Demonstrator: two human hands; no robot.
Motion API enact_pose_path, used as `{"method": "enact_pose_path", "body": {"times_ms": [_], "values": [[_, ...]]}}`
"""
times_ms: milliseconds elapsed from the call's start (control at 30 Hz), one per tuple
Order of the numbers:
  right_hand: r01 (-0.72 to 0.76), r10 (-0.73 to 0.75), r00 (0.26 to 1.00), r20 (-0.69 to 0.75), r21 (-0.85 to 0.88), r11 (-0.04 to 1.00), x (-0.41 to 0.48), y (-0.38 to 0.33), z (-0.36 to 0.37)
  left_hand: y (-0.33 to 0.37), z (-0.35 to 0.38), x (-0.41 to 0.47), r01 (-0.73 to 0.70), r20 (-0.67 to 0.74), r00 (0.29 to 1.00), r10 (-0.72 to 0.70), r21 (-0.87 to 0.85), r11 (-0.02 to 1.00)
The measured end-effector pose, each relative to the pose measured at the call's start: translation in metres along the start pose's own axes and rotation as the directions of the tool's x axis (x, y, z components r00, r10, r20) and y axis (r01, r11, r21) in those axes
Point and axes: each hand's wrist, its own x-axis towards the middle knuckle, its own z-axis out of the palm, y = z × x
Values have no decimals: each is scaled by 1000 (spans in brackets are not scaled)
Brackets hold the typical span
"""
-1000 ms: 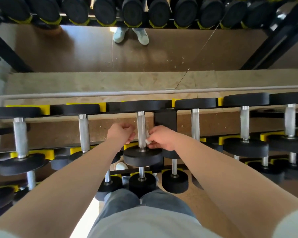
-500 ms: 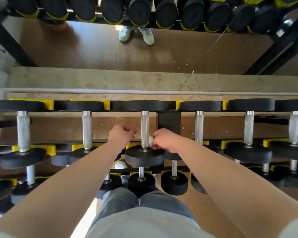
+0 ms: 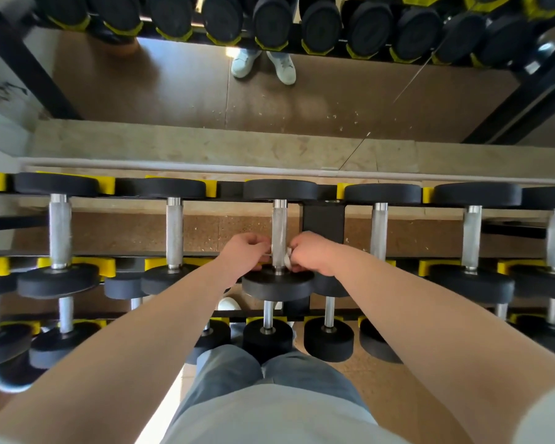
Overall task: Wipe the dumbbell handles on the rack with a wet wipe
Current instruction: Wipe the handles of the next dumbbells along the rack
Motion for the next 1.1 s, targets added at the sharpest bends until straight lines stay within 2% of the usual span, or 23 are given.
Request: {"method": "enact_pose_path", "body": {"times_ms": [67,100,133,167,200,233,300,333,433,467,500,533,600,667,700,733,800,867,1000,1033,1100], "values": [[14,16,996,-92,322,947,5,-9,-6,0,0,-2,-10,14,1000,9,32,999],[57,30,987,-159,513,857,7,-14,-11,0,0,-3,-15,12,1000,14,32,999],[106,53,977,-207,684,722,10,-19,-15,-1,0,-3,-21,8,1000,21,31,999],[145,77,970,-230,803,578,10,-24,-19,-1,0,-3,-31,0,1000,31,29,999],[182,80,963,-259,836,518,12,-26,-20,-1,-1,-4,-38,-14,999,38,21,999],[221,63,949,-310,792,569,12,-25,-19,-2,-1,-5,-40,-35,999,40,4,999],[253,-1,907,-421,543,800,6,-17,-8,-2,-1,-4,-33,-90,996,29,-41,999],[249,-33,894,-446,437,864,1,-11,-2,-3,-1,-3,-22,-116,993,15,-59,998],[178,-89,939,-332,246,953,-11,6,15,-5,-4,-2,-3,-161,987,-10,-76,997],[132,-100,959,-266,106,986,-13,11,18,-5,-4,-3,-4,-164,986,-6,-65,998],[102,-101,970,-220,-9,995,-16,13,18,-3,-4,-4,-7,-163,987,-2,-52,999],[82,-89,974,-209,-42,996,-17,13,17,0,-3,-6,-6,-160,987,0,-39,999],[91,-55,962,-267,123,988,-16,6,14,5,-1,-9,-7,-150,989,4,-18,1000],[161,0,932,-362,414,896,-17,-6,8,8,-1,-12,-4,-108,994,0,-41,999],[213,6,907,-421,471,856,-17,-12,5,9,-2,-14,-2,-81,997,-4,-65,998],[258,-16,883,-469,458,851,-17,-17,2,10,-3,-16,-2,-59,998,-2,-74,997],[313,-116,835,-538,290,904,-22,-23,2,12,-4,-19,-15,-41,999,11,-89,996],[329,-225,812,-539,103,939,-28,-20,7,14,-5,-19,-15,-30,999,11,-133,991],[270,-344,886,-312,-255,928,-40,-3,24,9,-7,-19,36,62,998,-27,-159,987],[265,-352,895,-273,-310,913,-41,0,26,7,-7,-19,43,72,997,-32,-156,987],[279,-361,881,-307,-280,919,-41,-1,25,5,-8,-19,45,67,997,-35,-162,986]]}}
